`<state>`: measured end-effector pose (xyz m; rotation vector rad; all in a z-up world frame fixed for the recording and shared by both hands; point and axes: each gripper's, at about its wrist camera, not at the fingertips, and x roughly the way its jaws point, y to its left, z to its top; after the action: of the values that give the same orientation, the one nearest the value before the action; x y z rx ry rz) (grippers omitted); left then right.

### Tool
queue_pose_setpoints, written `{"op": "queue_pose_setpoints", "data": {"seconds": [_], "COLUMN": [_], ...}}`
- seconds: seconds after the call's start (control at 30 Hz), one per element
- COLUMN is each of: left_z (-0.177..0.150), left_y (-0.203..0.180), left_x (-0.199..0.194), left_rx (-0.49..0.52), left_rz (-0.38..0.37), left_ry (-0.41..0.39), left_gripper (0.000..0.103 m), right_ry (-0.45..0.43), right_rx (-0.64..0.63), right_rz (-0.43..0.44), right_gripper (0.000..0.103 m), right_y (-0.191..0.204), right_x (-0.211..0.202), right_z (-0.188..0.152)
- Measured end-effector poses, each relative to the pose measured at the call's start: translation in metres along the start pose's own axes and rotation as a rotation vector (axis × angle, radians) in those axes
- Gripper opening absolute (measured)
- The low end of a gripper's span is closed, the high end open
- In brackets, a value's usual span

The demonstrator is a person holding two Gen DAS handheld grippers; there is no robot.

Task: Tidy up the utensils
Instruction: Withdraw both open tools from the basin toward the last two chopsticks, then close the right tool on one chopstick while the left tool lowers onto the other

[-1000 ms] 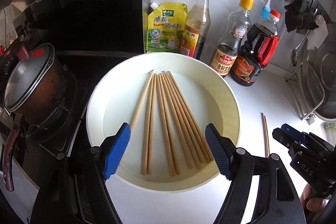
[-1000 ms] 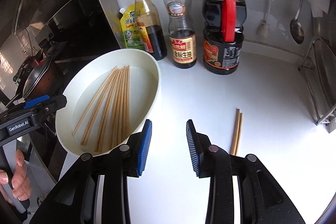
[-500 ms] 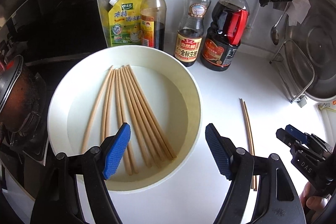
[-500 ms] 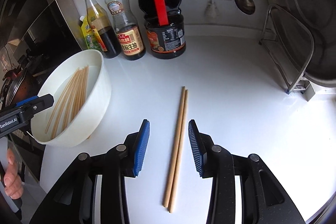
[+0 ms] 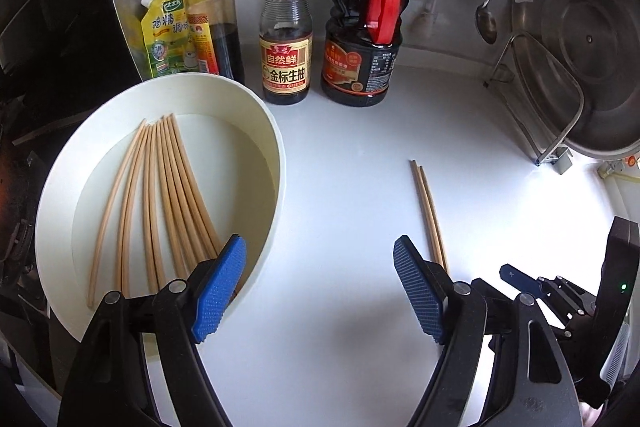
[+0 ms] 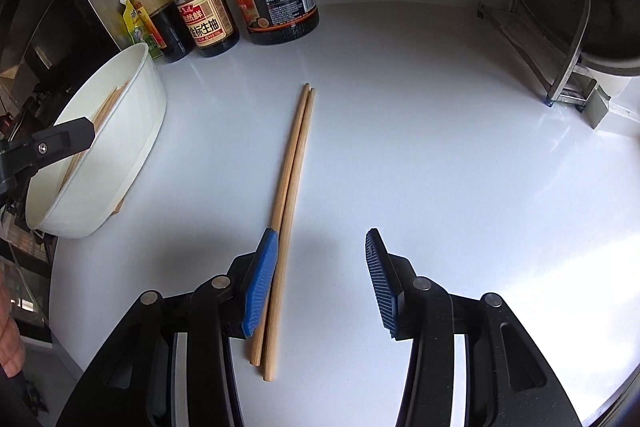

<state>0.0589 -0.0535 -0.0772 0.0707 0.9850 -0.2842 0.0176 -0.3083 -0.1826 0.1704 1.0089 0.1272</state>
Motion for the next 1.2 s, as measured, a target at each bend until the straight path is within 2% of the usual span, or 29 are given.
{"op": "queue_pose_setpoints", "data": {"seconds": [0.3, 0.83, 0.87, 0.93, 1.0, 1.07, 1.2], "left_z": [-0.002, -0.012, -0.012, -0.014, -0.014, -0.014, -0.014], "left_y": [-0.011, -0.016, -0.017, -0.019, -0.022, -0.024, -0.034], "left_x": [0.006, 0.010, 0.011, 0.011, 0.011, 0.012, 0.015], "left_rx": [0.011, 0.016, 0.017, 0.023, 0.026, 0.026, 0.040], "left_rz": [0.008, 0.025, 0.025, 0.027, 0.026, 0.024, 0.014], "left_ry": [0.007, 0.031, 0.033, 0.035, 0.038, 0.039, 0.046], "left_gripper": [0.077, 0.077, 0.077, 0.077, 0.077, 0.077, 0.077], "right_ry": [0.024, 0.009, 0.004, -0.009, -0.012, -0.011, -0.016], "right_rx": [-0.009, -0.131, -0.136, -0.151, -0.154, -0.146, -0.122], "right_rz": [0.007, -0.087, -0.086, -0.099, -0.103, -0.105, -0.102], "right_gripper": [0.044, 0.044, 0.042, 0.030, 0.014, 0.007, 0.007], "right_y": [0.004, 0.022, 0.022, 0.021, 0.018, 0.014, 0.001], "right_x": [0.014, 0.023, 0.023, 0.022, 0.021, 0.021, 0.018], "right_z": [-0.009, -0.013, -0.013, -0.014, -0.013, -0.011, -0.012]}}
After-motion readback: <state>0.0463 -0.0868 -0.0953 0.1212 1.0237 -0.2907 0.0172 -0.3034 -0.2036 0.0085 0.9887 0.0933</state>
